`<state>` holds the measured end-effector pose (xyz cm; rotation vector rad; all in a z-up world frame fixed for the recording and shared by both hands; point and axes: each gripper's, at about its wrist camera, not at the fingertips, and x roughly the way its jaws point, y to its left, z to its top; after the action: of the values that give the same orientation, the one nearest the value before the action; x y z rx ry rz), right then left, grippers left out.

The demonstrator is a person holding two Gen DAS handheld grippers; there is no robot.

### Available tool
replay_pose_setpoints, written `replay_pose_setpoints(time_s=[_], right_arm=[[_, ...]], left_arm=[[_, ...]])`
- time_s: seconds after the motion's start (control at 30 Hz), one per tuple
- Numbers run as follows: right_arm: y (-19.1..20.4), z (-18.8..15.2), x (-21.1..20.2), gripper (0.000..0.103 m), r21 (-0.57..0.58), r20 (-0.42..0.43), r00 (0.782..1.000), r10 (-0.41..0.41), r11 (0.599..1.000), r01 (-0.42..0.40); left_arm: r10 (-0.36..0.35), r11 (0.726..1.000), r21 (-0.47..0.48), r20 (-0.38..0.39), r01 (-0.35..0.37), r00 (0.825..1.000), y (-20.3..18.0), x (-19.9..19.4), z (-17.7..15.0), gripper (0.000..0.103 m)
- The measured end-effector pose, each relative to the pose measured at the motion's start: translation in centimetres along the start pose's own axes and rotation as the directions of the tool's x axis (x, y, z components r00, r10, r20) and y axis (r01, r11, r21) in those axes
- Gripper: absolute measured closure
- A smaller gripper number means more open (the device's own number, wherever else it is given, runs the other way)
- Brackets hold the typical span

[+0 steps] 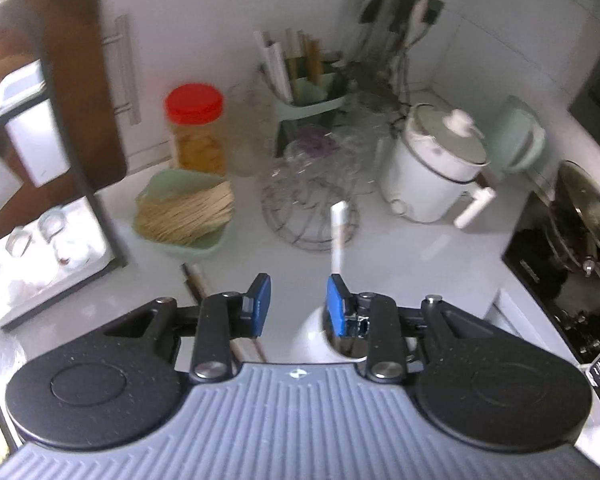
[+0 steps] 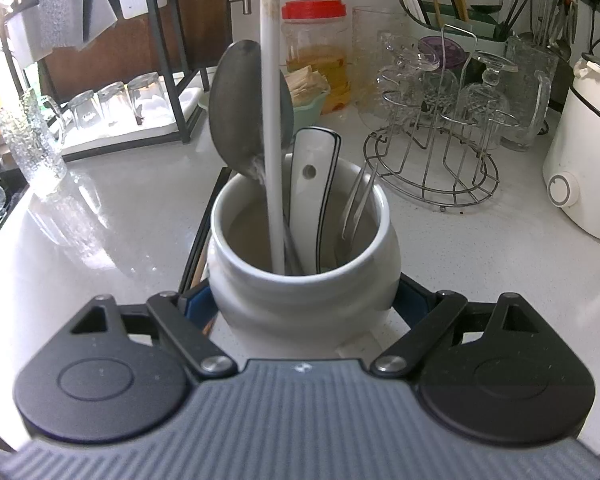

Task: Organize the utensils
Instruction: 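Withdraw the open left tool from the jar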

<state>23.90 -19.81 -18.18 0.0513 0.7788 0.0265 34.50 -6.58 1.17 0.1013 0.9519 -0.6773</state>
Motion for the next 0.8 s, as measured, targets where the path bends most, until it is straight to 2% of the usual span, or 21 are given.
replay_pose_setpoints(time_s=[0.27,0.47,0.63,0.8], right_arm=[[0.0,0.0,0.0,0.012,0.009,0.003,1.0,-0.002,1.0,0.002],[0.1,-0.1,0.0,0.012,0.013,0.003,1.0,-0.009,1.0,0.009],[0.1,0.1,0.0,0.012,0.014,-0.011,1.0,-0.013,1.0,0.013],[-0.5,0.0,-0.1,0.012,0.013,-0.014,1.0,-0.018,1.0,0.018]], left_arm=[[0.014,0.996,-0.087,0.025,-0.012,1.0,3.5,1.2,-2.6,0.067],[0.005,0.981,-0.195,0.0,-0.005,1.0,5.8,3.4,-4.7,0.067],[-0.014,0.97,-0.245,-0.008,0.012,1.0,7.3,6.3,-6.9,0.067],[0.001,0.967,-0.254,-0.035,-0.01,0.999,7.7,9.7,-8.5,0.067]])
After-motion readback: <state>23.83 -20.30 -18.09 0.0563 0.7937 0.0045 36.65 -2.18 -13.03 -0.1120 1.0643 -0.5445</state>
